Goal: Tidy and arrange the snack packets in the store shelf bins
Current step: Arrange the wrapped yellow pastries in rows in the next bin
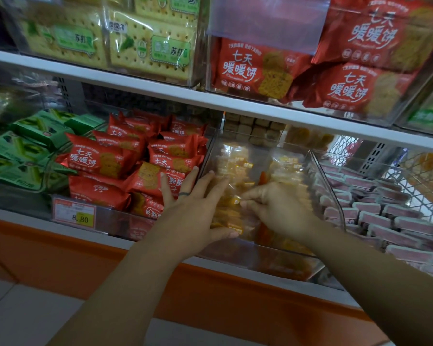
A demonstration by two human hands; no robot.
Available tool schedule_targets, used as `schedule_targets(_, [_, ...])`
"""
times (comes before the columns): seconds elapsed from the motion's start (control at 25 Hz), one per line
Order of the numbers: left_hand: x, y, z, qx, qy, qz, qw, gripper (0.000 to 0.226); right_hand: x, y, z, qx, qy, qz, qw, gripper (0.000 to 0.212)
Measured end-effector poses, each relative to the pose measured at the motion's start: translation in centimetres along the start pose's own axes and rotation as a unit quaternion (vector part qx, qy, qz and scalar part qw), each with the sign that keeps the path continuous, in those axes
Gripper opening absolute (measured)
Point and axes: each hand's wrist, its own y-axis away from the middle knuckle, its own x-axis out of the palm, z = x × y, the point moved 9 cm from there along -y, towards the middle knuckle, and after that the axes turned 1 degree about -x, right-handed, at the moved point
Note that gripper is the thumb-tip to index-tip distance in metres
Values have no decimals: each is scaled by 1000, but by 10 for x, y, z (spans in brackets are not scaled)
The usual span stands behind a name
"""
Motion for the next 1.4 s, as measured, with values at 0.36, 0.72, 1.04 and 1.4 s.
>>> schedule_targets(0.36, [4,-3,-8,38,-100,5,994,104,-19,-4,-8,-3,-39,69,997,21])
schedule_targets(0.72, [6,-4,-10,37,-108,9,993,109,-26,-32,-34,45,216,74,973,38])
schedule_targets(1.04, [-8,-3,-13,37,-97,-18,994,103,-19,-50,-34,32,272,88,958,33])
schedule_targets(1.4, [3,-3,-9,39,-72,-30,996,87,-6,-55,-23,-12,194,-7,981,12])
